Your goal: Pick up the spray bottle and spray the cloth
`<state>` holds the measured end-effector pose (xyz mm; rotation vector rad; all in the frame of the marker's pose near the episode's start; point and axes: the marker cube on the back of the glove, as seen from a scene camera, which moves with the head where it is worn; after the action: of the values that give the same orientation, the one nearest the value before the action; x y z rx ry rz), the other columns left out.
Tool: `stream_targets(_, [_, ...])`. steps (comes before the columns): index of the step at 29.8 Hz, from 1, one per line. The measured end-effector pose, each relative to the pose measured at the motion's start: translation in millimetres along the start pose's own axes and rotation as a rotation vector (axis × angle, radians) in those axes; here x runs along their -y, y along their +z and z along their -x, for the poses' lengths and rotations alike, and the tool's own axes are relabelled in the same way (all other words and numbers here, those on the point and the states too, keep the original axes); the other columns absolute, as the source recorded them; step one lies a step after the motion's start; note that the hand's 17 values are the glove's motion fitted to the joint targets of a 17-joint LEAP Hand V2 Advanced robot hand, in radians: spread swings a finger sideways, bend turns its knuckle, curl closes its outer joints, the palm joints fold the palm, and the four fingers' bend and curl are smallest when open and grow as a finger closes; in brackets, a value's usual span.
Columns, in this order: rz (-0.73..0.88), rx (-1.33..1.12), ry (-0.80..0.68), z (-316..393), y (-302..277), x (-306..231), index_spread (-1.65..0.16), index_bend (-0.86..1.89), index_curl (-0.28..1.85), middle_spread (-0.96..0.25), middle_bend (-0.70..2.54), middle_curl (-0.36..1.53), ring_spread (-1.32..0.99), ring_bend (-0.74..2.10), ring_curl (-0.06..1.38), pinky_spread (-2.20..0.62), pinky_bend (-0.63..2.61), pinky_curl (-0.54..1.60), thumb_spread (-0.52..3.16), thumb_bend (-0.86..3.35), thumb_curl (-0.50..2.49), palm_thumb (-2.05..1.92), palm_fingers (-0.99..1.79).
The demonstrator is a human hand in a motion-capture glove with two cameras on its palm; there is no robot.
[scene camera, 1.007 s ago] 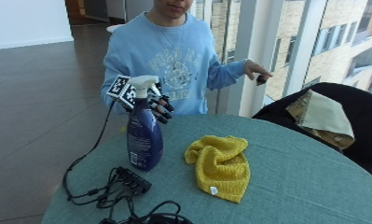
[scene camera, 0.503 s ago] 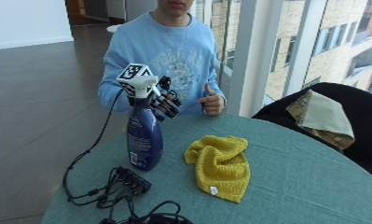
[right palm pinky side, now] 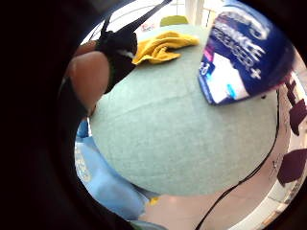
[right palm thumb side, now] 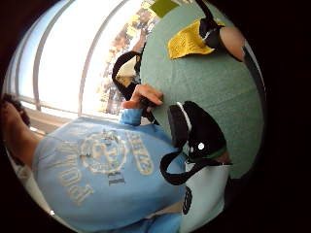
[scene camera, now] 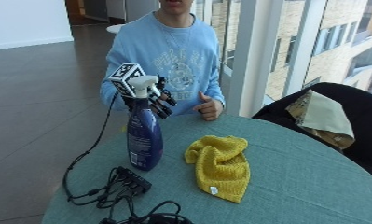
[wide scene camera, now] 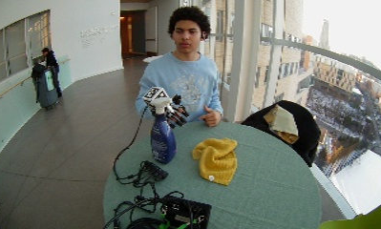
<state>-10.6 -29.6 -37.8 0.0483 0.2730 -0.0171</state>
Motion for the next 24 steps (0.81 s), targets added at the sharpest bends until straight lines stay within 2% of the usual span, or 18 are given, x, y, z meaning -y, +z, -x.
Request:
stream_targets(8, [-0.095,0.004,0.161,-40,-31,-12,-0.34,0.1,0.28,-0.07,0.28,0.35,-0.02,0.28,0.29,0.24,0.21,0.29,1.18,0.15,0.27,0.59,0.76])
stream_targets(12, [-0.283,0.001,0.284,-61,-47,-15,-0.35,0.09,0.27,-0.07,0.26,0.36,-0.02,0.31,0.31,0.24,0.22,0.3,1.14,0.1,0.26,0.56,0.76])
stream_targets(16, [-0.444,0.003,0.255,-87,-61,-6,-0.35,0.1,0.25,-0.08,0.27,0.37,-0.03,0.33,0.32,0.24,0.22,0.31,1.09,0.06,0.27,0.57,0.78])
stream_targets(24, [-0.447,0.105,0.326,-118,-60,4,-0.37,0.07,0.23,-0.07,0.26,0.38,-0.04,0.37,0.34,0.24,0.26,0.34,1.05,0.01,0.28,0.59,0.72])
